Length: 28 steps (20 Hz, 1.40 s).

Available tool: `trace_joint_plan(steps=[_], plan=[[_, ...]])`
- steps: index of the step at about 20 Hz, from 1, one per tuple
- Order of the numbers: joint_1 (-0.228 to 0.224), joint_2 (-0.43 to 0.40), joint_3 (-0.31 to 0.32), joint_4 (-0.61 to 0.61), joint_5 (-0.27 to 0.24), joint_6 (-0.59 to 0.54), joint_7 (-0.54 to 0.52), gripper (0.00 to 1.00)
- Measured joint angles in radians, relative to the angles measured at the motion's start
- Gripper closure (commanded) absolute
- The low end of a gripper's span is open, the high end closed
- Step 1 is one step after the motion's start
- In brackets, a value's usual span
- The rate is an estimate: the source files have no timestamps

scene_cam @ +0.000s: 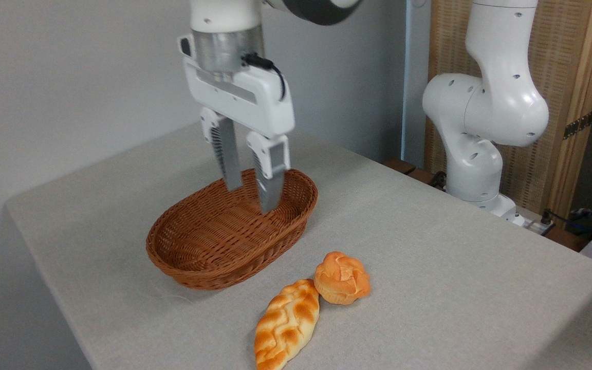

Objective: Put bread into the basket
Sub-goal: 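Move the open gripper from above the basket toward the round bun, then lower the gripper down onto the round orange bun, then close the gripper fingers around the round orange bun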

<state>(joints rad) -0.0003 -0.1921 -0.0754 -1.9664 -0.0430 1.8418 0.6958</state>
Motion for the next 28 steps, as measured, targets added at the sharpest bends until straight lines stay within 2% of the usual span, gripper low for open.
trace_joint_plan(steps=[5,10,13,16,22,28], plan=[[0.003,-0.027,0.057,-0.083,0.0,0.0,0.14,0.0],[0.004,-0.028,0.125,-0.135,0.0,0.0,0.4,0.0],[0.004,-0.028,0.166,-0.16,0.0,0.0,0.522,0.0],[0.005,-0.029,0.193,-0.191,0.0,0.02,0.61,0.0],[0.005,-0.029,0.204,-0.261,0.0,0.102,0.713,0.0],[0.005,-0.029,0.241,-0.287,0.0,0.115,0.837,0.0]])
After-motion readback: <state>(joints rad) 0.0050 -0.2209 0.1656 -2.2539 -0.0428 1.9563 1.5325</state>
